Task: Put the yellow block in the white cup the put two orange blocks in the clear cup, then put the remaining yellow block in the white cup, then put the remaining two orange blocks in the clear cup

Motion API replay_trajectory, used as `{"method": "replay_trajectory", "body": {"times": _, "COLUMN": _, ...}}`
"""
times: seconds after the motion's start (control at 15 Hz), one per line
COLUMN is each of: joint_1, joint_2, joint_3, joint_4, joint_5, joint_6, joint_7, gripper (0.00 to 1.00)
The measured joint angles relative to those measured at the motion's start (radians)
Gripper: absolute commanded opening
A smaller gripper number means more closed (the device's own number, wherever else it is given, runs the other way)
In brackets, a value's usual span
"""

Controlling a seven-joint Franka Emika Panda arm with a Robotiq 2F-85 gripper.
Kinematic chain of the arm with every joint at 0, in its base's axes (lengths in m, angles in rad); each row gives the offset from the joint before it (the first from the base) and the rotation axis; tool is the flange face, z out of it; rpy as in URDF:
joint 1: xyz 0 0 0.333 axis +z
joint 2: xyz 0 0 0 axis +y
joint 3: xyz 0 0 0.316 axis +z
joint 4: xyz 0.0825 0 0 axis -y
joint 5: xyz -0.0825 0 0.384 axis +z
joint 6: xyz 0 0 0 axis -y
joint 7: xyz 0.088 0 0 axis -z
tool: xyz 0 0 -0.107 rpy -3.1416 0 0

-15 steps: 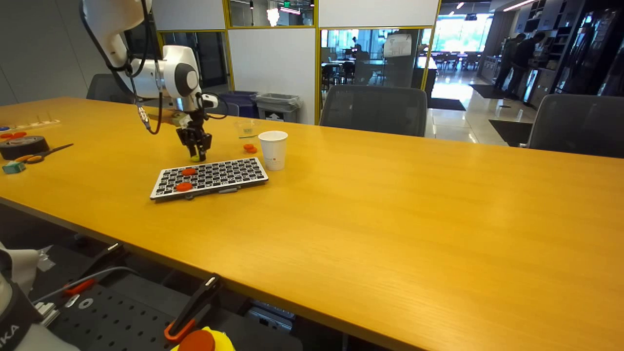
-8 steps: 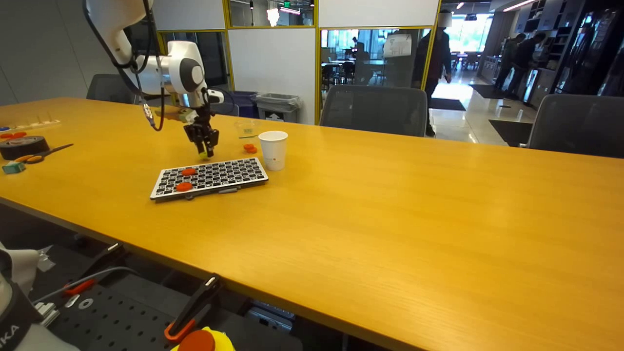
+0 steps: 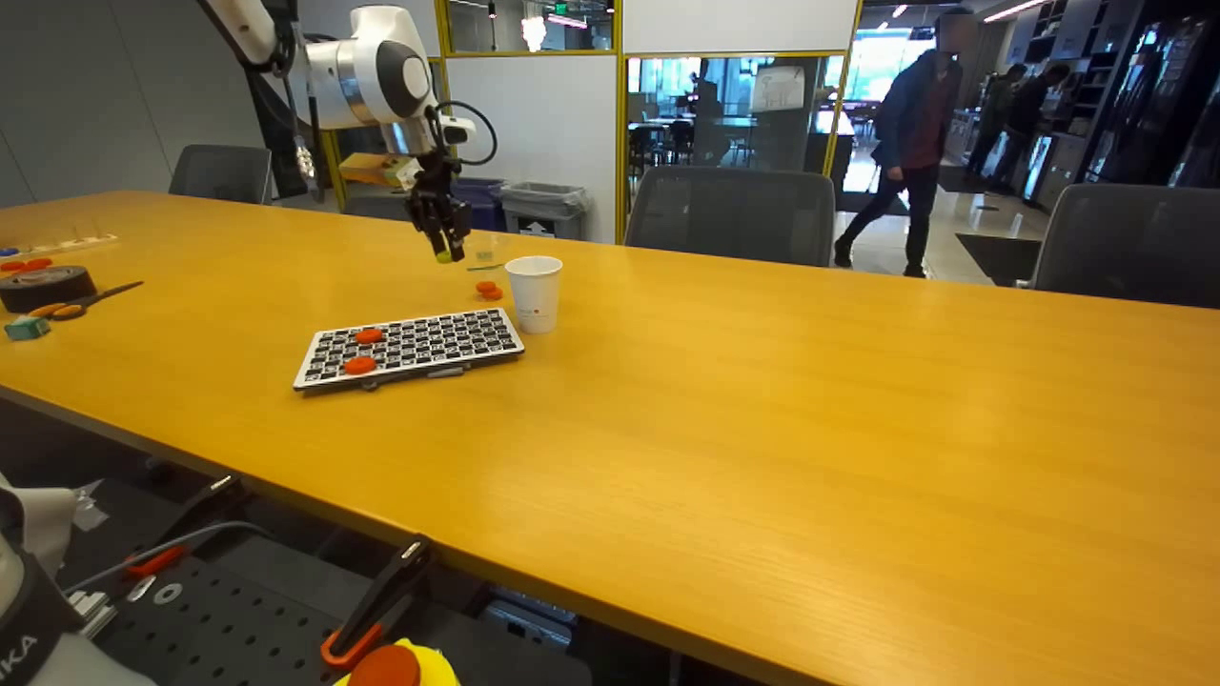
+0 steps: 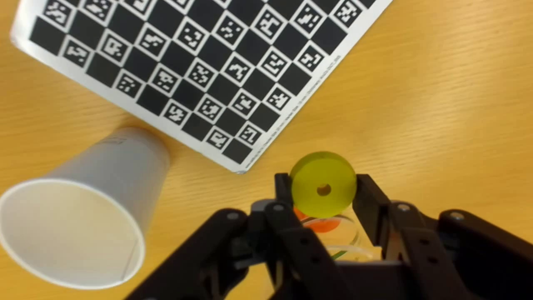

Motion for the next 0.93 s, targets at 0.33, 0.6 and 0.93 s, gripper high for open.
{"method": "replay_trajectory", "body": {"times": 0.33, "joint_1": -0.061, "joint_2": -0.088, "joint_3": -0.018, "joint_4": -0.064, "joint_5": -0.042, "joint_6": -0.005, "joint_7": 0.018, "gripper": 0.17}}
{"method": "replay_trajectory", "body": {"times": 0.6, "joint_1": -0.104, "joint_2": -0.101, "joint_3": -0.019, "joint_4": -0.065, "joint_5": -0.046, "joint_6": -0.017, "joint_7": 0.020, "gripper": 0.17}}
{"method": "replay_trajectory", "body": {"times": 0.93, "joint_1": -0.143, "joint_2": -0.100, "joint_3": -0.018, "joint_4": -0.061, "joint_5": -0.046, "joint_6": -0.043, "joint_7": 0.020, "gripper": 0.17}}
